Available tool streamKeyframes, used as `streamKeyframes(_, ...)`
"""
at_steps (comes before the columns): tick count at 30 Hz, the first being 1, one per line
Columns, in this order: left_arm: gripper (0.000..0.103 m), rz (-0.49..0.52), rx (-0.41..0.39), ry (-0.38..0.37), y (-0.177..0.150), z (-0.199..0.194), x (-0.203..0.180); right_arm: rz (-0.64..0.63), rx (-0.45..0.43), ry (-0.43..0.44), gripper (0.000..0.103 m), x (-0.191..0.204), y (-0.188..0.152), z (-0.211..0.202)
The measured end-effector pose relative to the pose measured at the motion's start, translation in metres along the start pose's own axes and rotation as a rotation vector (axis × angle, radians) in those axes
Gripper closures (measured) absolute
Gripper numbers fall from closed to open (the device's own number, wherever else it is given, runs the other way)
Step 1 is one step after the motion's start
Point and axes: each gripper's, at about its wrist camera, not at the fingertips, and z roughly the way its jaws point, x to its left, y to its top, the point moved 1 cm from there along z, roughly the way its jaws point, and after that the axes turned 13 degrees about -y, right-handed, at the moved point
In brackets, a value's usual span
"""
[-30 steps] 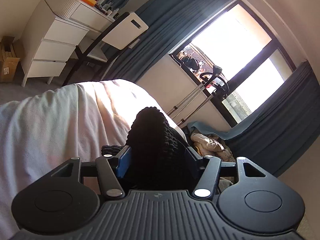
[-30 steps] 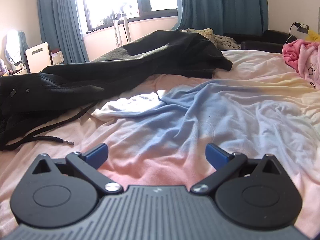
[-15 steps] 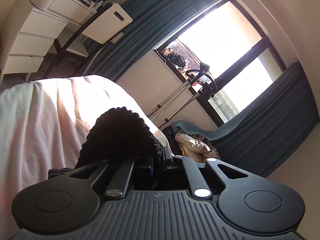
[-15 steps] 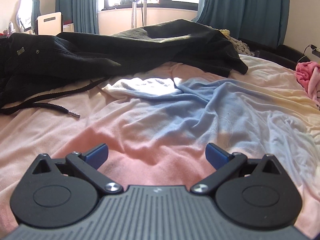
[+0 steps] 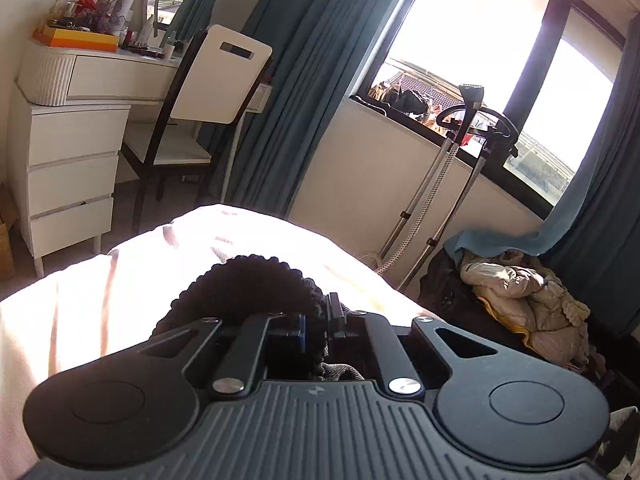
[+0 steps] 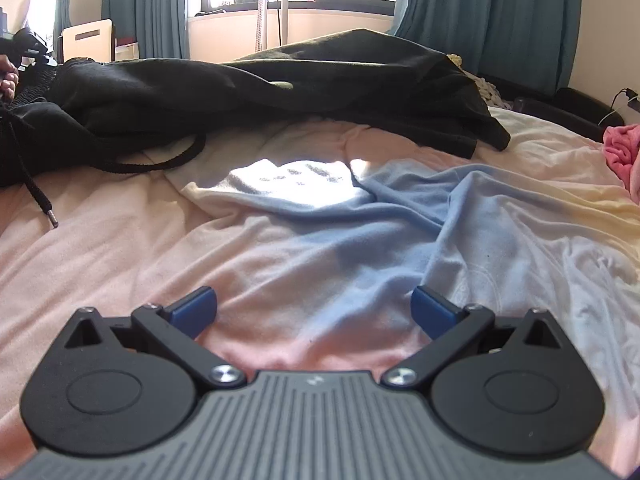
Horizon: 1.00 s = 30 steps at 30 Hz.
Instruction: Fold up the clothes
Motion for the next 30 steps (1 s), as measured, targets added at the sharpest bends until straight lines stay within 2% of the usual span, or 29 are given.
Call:
streamKeyframes(2, 0.091, -0.028, 0.011, -0.004, -0.008, 0.004, 0.009, 0.021, 0.01, 0.012, 0.0, 0.0, -0.001, 0.006)
streamKeyframes(4, 0.083, -0.054, 0.011, -0.014, -0.007, 0.001, 0.014, 0.034, 0.008, 0.018, 0.0, 0.0, 0.0, 0.007)
streamKeyframes(5, 0.062, -0.086, 0.017, -0.025, -0.004, -0.005, 0.016, 0.038, 0.006, 0.019, 0.0, -0.001, 0.001, 0.007)
streamKeyframes(7, 0.036, -0.156, 0.031, -0.047, 0.003, -0.018, 0.019, 0.041, 0.003, 0.019, 0.0, -0.001, 0.0, 0.006)
streamKeyframes(9, 0.034, -0.165, 0.026, -0.082, 0.01, -0.043, 0.015, 0.041, 0.0, 0.018, 0.0, -0.001, 0.0, 0.004)
streamKeyframes(11, 0.026, -0.172, 0.034, -0.107, 0.015, -0.068, 0.009, 0.034, -0.006, 0.013, 0.0, 0.0, -0.001, 0.001)
streamKeyframes(19, 0.025, -0.258, 0.199, -0.231, -0.042, -0.189, -0.003, 0.026, -0.031, -0.008, 0.0, -0.004, -0.003, -0.026)
streamKeyframes(21, 0.025, -0.262, 0.205, -0.257, -0.064, -0.213, -0.003, 0.016, -0.048, -0.014, 0.0, -0.004, -0.005, -0.034)
streamKeyframes(25, 0.025, -0.18, 0.218, -0.254, -0.099, -0.236, -0.005, 0.016, -0.05, -0.019, 0.0, -0.004, -0.015, -0.044)
streamKeyframes(27, 0.025, -0.217, 0.215, -0.229, -0.113, -0.243, 0.0, 0.031, -0.037, -0.018, 0.0, -0.004, -0.022, -0.045)
streamKeyframes(30, 0.025, -0.37, 0.203, -0.238, -0.127, -0.25, 0.014, 0.045, -0.017, -0.028, 0.0, -0.002, -0.035, -0.037)
